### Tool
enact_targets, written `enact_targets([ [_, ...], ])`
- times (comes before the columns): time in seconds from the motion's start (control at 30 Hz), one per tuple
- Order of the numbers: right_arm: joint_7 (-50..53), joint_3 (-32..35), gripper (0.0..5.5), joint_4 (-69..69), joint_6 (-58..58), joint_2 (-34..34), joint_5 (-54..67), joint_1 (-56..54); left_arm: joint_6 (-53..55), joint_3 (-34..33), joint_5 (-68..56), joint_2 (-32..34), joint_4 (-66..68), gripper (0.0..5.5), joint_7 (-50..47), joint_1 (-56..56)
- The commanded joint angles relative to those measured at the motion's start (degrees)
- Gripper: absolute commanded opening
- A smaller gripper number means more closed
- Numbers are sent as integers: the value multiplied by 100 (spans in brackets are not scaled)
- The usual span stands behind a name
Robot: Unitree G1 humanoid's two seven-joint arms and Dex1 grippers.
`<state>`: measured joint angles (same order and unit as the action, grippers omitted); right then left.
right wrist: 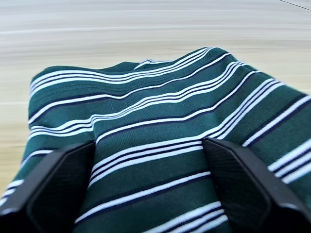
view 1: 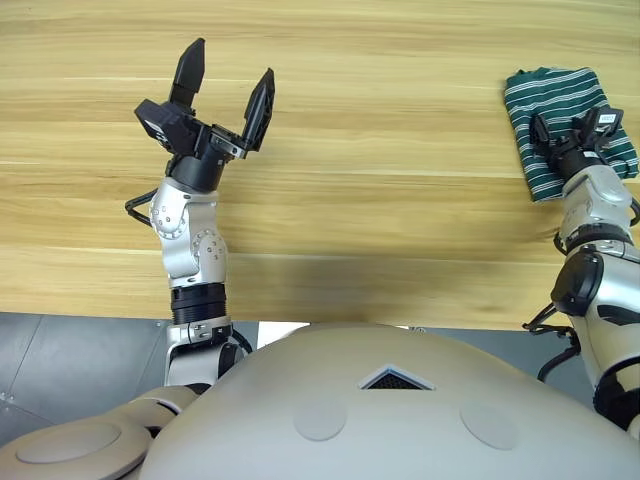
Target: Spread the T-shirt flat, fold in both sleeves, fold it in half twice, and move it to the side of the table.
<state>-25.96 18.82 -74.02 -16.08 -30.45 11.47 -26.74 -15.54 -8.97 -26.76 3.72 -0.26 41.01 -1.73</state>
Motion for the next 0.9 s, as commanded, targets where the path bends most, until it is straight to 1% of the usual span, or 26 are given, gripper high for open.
enact_targets([
  [0.03, -627, 409, 401, -67, -1003, 220, 305, 96, -249, -89, 190, 76, 183, 539, -247, 99],
  [0.1, -1263, 371, 401, 296, -1900, 591, 418, -128, -551, -264, 575, 154, 557, 539, -666, 258],
  [0.17, -1505, 320, 401, 516, -2495, 998, 479, -357, -1005, -442, 1299, 303, 1206, 539, -1329, 441],
  [0.23, -1069, 75, 401, 436, -2847, 1197, 111, -414, -1465, -502, 1928, 436, 1830, 539, -1874, 553],
  [0.33, -334, -254, 401, 243, -3058, 1237, -461, -314, -2006, -451, 2444, 572, 2571, 539, -2343, 653],
  [0.4, 7, -316, 401, 179, -3088, 1210, -617, -295, -2217, -450, 2469, 629, 2902, 539, -2465, 709],
  [0.5, 244, -365, 401, 141, -3083, 1201, -719, -321, -2421, -425, 2441, 694, 3177, 539, -2551, 799],
  [0.9, 493, -552, 401, 106, -3136, 1300, -945, -331, -2760, -327, 2411, 846, 3657, 539, -2687, 946],
])
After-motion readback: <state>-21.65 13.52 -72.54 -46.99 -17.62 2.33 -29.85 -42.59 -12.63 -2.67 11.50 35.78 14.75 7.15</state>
